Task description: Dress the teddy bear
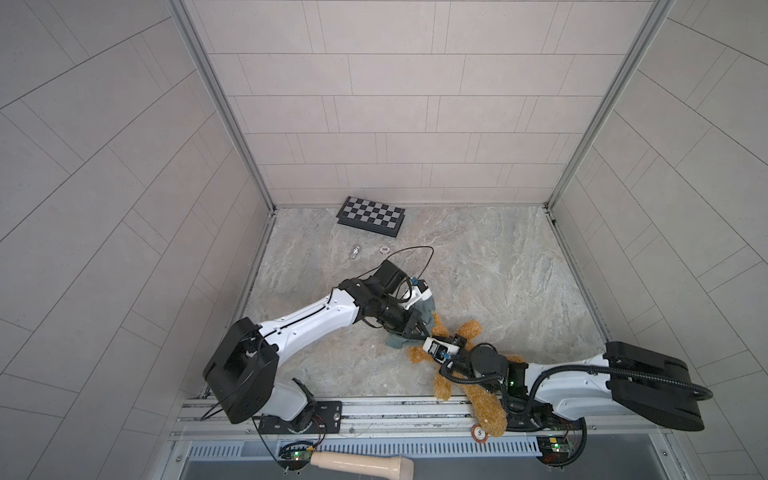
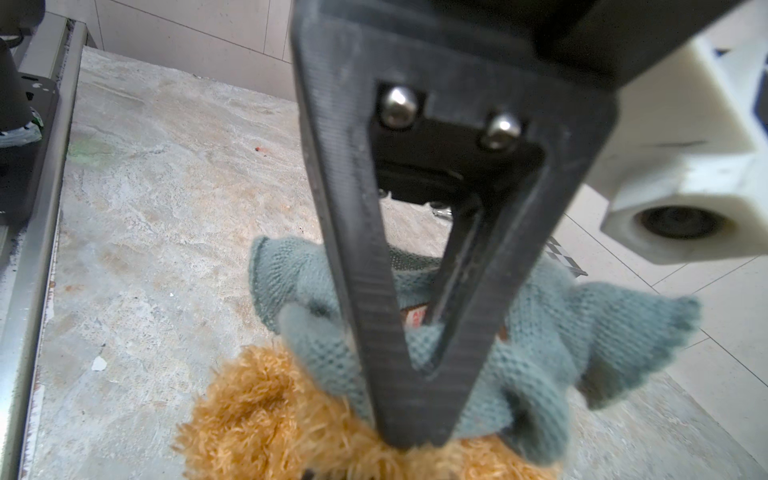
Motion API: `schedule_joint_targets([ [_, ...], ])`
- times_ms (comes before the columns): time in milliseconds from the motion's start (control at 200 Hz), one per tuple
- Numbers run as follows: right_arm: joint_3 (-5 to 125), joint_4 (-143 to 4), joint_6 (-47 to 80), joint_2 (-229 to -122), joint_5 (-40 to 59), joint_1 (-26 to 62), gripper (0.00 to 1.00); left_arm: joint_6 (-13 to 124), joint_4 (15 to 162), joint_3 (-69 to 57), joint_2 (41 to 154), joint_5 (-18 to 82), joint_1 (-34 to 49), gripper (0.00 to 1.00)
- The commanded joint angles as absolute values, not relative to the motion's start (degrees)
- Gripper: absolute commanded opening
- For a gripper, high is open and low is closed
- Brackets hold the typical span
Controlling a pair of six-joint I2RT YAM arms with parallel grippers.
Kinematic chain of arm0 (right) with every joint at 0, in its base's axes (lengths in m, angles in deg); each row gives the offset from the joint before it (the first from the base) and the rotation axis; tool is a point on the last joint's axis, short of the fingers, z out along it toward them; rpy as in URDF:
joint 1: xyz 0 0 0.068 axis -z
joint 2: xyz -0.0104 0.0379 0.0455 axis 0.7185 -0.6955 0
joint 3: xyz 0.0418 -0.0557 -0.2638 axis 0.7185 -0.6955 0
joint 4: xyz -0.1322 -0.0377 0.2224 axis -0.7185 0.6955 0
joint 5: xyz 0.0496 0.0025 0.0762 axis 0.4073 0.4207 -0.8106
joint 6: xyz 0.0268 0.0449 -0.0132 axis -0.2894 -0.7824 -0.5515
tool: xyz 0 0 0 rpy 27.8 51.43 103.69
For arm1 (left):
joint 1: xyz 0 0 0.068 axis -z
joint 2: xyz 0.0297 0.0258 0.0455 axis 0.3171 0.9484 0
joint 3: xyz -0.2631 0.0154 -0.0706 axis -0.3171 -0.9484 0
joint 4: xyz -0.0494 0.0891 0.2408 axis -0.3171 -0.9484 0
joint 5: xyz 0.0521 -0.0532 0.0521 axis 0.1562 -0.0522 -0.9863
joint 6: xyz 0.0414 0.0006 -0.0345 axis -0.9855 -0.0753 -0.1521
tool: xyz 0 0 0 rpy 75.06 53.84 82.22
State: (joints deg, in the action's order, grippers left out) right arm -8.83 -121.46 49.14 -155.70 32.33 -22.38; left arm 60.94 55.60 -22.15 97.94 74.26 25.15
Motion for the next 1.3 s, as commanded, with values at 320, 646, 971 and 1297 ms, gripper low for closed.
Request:
schedule_joint_targets([
  [320, -6.3, -120.9, 49.3, -146.3, 36.1, -22.1, 0.00, 69.0, 61.8, -22.2, 100.2, 73.7, 28.2, 0.00],
  [646, -7.8, -125.5, 49.1, -150.9, 33.5, -22.5, 0.00, 76.4, 71.5, -20.4, 98.6, 74.9, 26.3, 0.00],
  [971, -7.0, -118.3, 50.9, -146.5, 26.3, -23.2, 0.00, 87.3, 85.7, -22.5, 100.9, 77.0, 23.2, 0.00],
  [1297, -4.9, -109.1, 50.6, -144.5, 21.9, -23.1, 0.00, 79.1, 74.7, -20.1, 99.7, 78.7, 20.0, 0.00],
])
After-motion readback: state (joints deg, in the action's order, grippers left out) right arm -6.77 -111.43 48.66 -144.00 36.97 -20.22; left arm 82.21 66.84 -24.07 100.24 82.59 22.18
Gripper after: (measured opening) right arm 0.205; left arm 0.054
